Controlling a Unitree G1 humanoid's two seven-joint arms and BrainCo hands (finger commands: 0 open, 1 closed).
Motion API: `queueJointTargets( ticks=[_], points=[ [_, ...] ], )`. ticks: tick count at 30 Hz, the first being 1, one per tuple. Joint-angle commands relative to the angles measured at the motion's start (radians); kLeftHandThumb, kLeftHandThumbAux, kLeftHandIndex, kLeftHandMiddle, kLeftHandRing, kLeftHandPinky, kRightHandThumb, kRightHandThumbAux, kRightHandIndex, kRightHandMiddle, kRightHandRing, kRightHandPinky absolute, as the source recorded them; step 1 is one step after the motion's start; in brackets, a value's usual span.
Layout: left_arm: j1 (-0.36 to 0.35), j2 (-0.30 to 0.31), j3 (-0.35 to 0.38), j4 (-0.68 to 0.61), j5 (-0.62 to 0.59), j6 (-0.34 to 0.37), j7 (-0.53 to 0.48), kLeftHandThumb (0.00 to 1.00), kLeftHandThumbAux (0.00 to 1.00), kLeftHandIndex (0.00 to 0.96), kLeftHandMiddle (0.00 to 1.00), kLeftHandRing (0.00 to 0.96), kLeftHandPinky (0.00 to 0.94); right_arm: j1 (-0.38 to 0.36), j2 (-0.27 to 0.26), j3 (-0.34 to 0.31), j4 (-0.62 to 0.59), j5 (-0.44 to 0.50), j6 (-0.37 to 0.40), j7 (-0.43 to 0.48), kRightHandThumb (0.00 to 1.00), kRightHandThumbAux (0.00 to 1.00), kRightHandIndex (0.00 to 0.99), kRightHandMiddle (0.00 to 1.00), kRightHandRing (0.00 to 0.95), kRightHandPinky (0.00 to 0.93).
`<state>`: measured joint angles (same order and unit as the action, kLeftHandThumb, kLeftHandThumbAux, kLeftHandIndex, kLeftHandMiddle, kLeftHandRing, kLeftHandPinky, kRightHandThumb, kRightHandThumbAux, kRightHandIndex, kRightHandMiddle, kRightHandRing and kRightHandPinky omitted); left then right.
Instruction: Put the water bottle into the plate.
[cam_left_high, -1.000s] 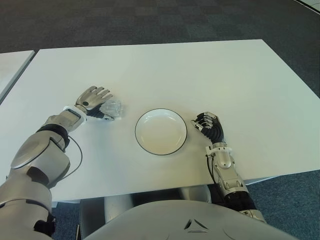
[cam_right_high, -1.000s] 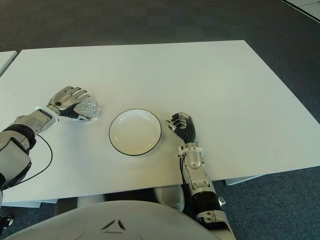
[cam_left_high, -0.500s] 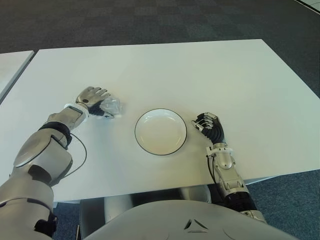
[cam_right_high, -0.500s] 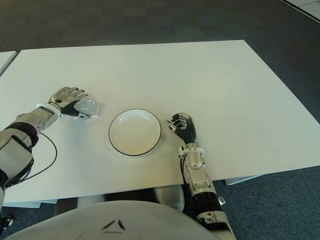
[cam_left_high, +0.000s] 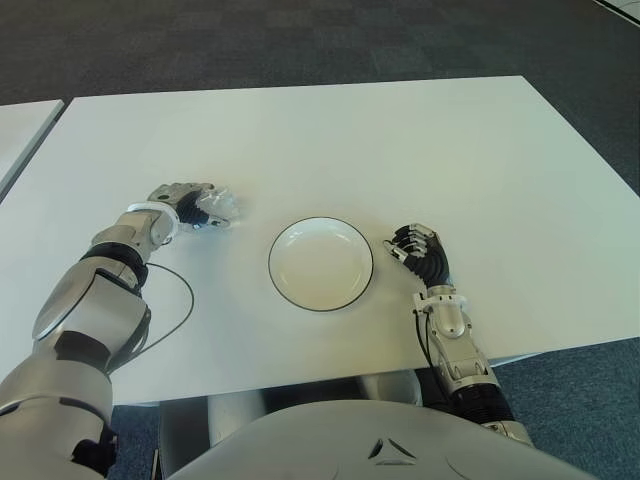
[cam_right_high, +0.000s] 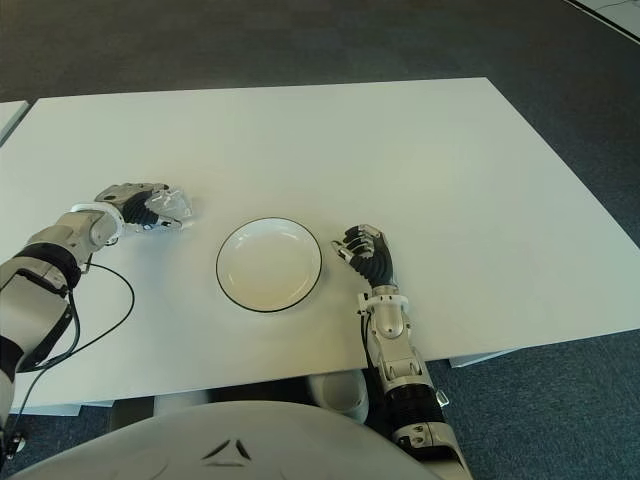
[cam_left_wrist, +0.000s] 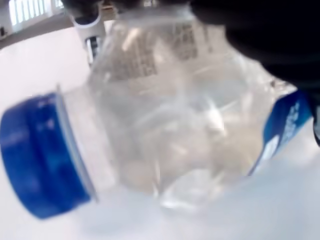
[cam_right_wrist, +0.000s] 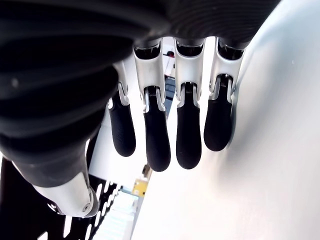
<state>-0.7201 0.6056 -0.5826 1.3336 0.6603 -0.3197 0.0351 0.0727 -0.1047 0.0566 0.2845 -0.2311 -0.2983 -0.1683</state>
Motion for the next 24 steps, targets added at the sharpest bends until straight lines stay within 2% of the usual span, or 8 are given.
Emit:
queueJointTargets(
  ticks=[1, 2, 4, 7, 18, 24],
  points=[
    [0.117, -0.048, 0.018, 0.025, -0.025, 0.011, -0.154, 0.719, 0.433, 0.346, 0.308, 0.334, 0.391, 0.015, -0.001, -0.01, -0.001, 0.006, 0.032, 0.005, 0.705, 0.732, 0.428, 0.526, 0.508, 0.501],
    [0.118, -0.046, 0.025, 0.023, -0.032, 0.009, -0.157, 0.721, 0.524, 0.376, 0.337, 0.358, 0.409, 0.015, -0.001, -0.01, -0.001, 0.008, 0.032, 0.007, 0.705, 0.732, 0.428, 0.527, 0.509, 0.505],
    [0.124, -0.044, 0.038, 0.017, -0.044, 0.002, -0.151, 0.722, 0.603, 0.403, 0.377, 0.393, 0.438, 0.015, -0.001, -0.012, 0.001, 0.016, 0.026, 0.012, 0.705, 0.732, 0.428, 0.526, 0.509, 0.507],
    [0.129, -0.044, 0.046, 0.012, -0.048, -0.004, -0.144, 0.723, 0.659, 0.422, 0.421, 0.431, 0.466, 0.015, 0.0, -0.015, 0.003, 0.022, 0.021, 0.018, 0.706, 0.731, 0.428, 0.525, 0.51, 0.507],
    [0.137, -0.041, 0.054, 0.004, -0.047, -0.019, -0.144, 0.725, 0.684, 0.436, 0.616, 0.612, 0.617, 0.012, 0.001, -0.023, 0.005, 0.034, 0.021, 0.034, 0.705, 0.732, 0.427, 0.521, 0.511, 0.51],
    [0.139, -0.046, 0.066, 0.008, -0.048, -0.018, -0.142, 0.73, 0.682, 0.439, 0.675, 0.666, 0.657, 0.009, 0.001, -0.026, 0.008, 0.03, 0.02, 0.029, 0.705, 0.732, 0.427, 0.52, 0.508, 0.513]
  ],
)
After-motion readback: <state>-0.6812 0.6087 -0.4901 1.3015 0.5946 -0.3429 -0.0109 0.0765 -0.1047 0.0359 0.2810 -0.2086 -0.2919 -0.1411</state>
